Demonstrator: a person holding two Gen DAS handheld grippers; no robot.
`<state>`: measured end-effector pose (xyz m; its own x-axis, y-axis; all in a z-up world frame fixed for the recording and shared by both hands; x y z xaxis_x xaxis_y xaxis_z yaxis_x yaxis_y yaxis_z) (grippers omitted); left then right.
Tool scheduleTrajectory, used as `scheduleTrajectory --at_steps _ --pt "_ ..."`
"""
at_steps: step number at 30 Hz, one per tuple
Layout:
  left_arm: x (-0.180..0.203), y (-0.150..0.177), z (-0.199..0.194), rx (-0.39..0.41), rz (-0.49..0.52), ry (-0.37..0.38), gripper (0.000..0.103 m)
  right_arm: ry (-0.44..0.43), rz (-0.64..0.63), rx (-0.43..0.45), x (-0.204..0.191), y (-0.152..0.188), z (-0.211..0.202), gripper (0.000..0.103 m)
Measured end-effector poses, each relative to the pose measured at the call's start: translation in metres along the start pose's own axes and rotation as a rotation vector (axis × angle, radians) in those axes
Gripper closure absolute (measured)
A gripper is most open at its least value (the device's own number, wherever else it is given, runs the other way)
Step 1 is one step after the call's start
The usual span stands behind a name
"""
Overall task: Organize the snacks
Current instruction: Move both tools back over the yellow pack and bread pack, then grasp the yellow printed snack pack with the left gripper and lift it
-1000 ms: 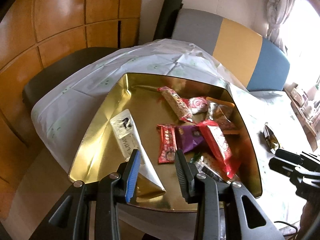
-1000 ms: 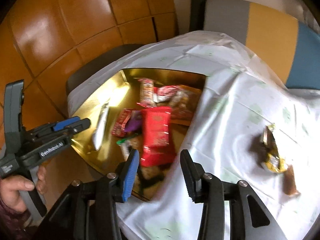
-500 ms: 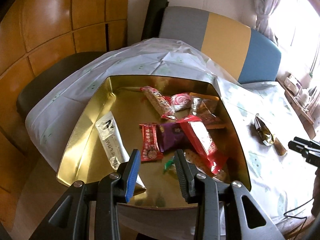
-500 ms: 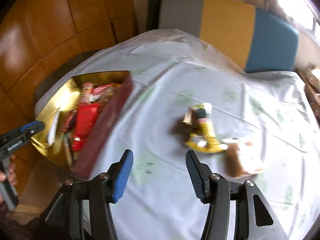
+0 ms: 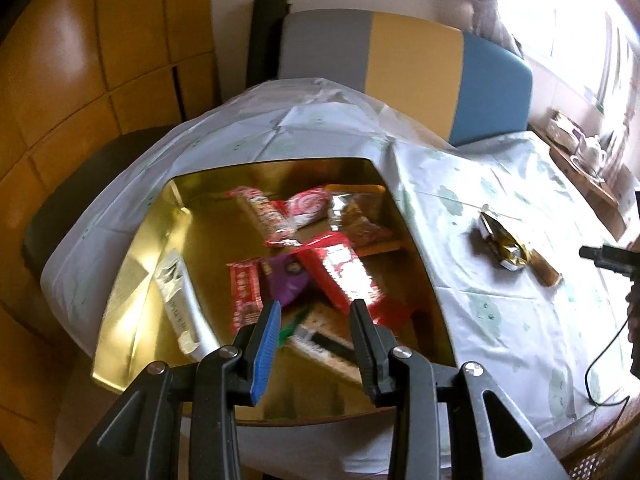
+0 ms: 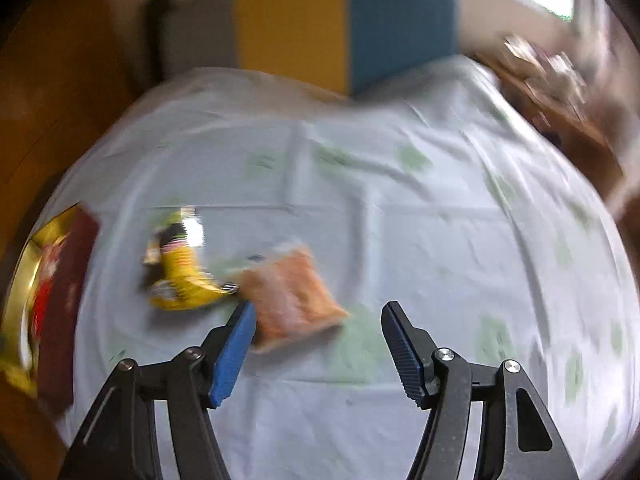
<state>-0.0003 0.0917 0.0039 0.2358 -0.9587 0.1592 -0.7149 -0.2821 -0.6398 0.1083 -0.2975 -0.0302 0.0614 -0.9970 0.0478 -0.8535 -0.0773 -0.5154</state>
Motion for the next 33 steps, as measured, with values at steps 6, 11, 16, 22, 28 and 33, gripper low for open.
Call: scheduleTrajectory --at_steps 6,11,16,22,28,33 --pt "0.032 0.000 0.003 -0.013 0.078 0.035 0.067 -0.015 0.063 0.021 0.011 -0.003 -0.005 0.028" --pt "0.056 0.002 0.007 -0.029 0.130 0.061 0.067 -0.019 0.067 0.026 0.008 -0.002 -0.007 0.026" --pt "0.072 0.009 0.013 -0.059 0.166 0.082 0.067 -0.017 0.090 0.025 0.011 0.000 -0.010 0.024" --pt "0.090 0.015 0.017 -0.102 0.199 0.128 0.067 0.008 0.141 0.016 0.022 0.002 -0.010 0.021" --pt "0.118 0.017 0.020 -0.145 0.234 0.189 0.067 -0.008 0.216 -0.003 0.035 0.006 -0.007 0.021" --pt "0.151 0.006 0.033 -0.196 0.219 0.260 0.067 -0.014 0.209 -0.001 0.032 0.005 -0.008 0.021"
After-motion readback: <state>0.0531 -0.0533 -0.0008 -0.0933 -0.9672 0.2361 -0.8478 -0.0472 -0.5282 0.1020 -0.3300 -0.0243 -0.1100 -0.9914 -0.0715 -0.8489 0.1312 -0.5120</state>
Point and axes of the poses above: each gripper's, at about its wrist camera, not at the fingertips, and z roughly the way its jaws point, x to its right, y to its underside, the point moved 1 cm from there along z, roughly the way its jaws point, and after that the axes turned 13 degrees about -z, right-handed, at the moved point
